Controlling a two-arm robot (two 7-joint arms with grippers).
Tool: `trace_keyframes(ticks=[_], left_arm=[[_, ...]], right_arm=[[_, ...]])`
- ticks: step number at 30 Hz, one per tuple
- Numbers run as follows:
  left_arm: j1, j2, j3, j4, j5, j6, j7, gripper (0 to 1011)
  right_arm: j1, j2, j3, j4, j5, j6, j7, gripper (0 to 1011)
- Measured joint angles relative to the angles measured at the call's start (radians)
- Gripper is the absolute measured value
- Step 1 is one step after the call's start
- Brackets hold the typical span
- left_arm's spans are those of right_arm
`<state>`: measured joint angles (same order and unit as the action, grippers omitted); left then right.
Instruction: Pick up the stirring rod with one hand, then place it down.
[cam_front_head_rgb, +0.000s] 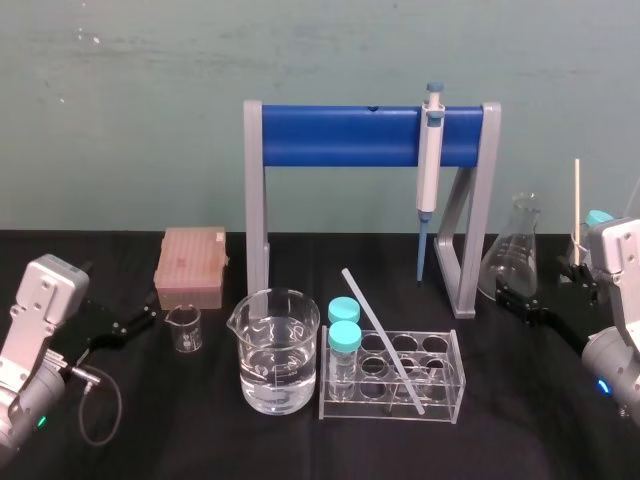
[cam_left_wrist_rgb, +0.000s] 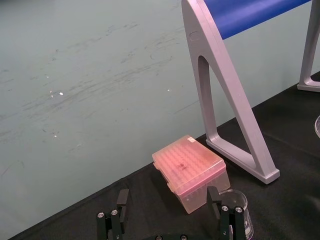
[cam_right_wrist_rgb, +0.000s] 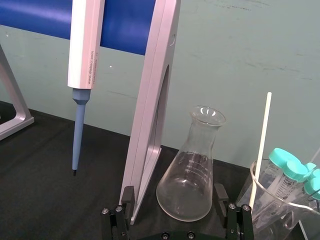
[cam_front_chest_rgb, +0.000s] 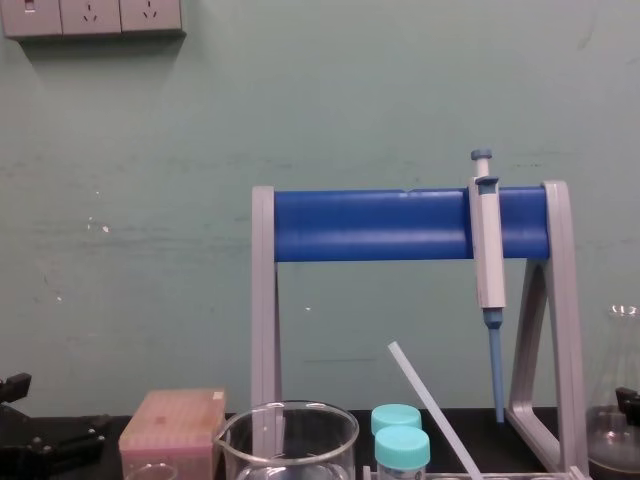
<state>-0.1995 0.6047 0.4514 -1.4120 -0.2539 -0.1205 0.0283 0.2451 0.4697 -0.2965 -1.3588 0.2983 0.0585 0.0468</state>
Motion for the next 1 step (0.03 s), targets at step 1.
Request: trace_keyframes(ticks=[1], left_arm=[[0.000, 0.000, 0.000, 0.000, 0.000, 0.000, 0.000, 1000]], right_arm=[[0.000, 0.000, 0.000, 0.000, 0.000, 0.000, 0.000, 1000]])
